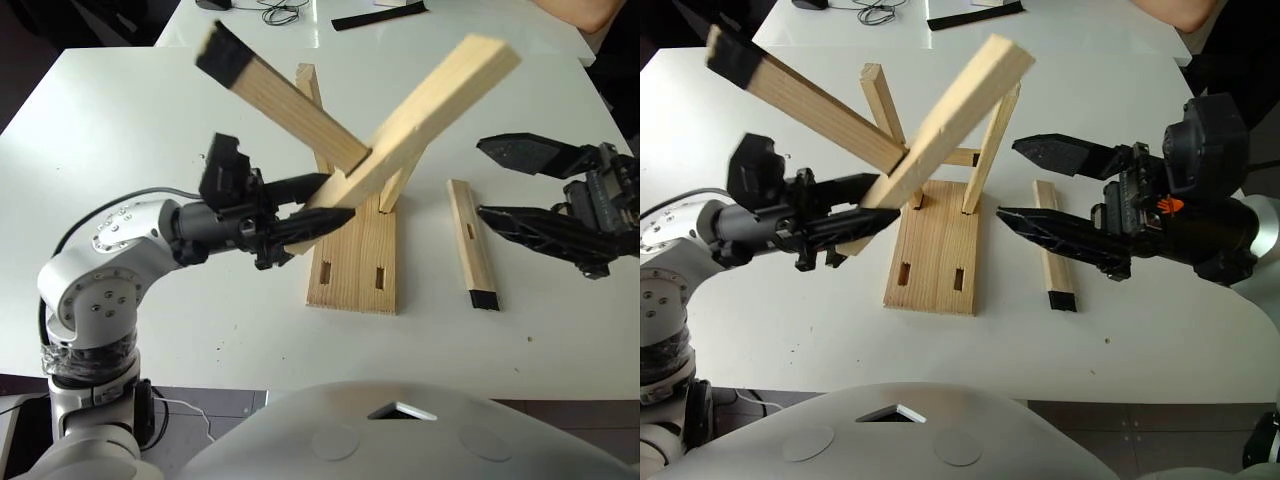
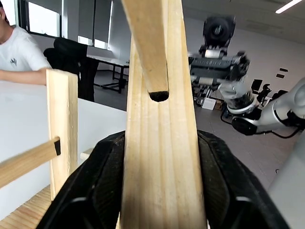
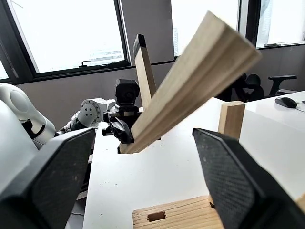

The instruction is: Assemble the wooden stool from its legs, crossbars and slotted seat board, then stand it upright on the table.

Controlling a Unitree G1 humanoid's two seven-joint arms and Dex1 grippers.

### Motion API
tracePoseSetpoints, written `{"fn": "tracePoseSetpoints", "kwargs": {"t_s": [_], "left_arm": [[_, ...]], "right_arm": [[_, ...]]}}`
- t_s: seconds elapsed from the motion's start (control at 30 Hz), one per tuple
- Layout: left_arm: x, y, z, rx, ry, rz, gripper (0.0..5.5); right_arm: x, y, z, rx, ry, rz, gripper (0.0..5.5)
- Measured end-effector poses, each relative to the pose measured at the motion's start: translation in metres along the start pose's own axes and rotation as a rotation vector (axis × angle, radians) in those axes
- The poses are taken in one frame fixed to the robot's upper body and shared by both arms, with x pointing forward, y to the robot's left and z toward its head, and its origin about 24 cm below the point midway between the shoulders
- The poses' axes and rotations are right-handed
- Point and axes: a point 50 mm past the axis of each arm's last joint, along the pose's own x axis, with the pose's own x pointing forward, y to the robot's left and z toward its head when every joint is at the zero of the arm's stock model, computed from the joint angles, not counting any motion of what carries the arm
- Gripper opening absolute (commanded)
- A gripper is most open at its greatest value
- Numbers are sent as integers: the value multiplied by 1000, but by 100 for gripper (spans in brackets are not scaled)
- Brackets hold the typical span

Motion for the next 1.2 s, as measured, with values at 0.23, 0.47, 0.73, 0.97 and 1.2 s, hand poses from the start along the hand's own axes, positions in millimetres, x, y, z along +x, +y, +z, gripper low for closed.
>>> {"fn": "tracePoseSetpoints", "kwargs": {"t_s": [0.23,0.47,0.73,0.97,1.2], "left_arm": [[9,-1,0,58,-27,-42,203],[22,-9,12,81,-70,-136,203],[33,-12,8,56,-62,-179,203],[37,-8,3,47,-54,-156,203],[36,-7,2,43,-42,-162,203]], "right_arm": [[9,-14,2,57,25,40,377],[12,-16,-8,95,26,59,377],[23,-11,-5,87,-5,114,377],[31,-13,-15,106,21,137,363],[33,-11,-18,115,14,146,274]]}}
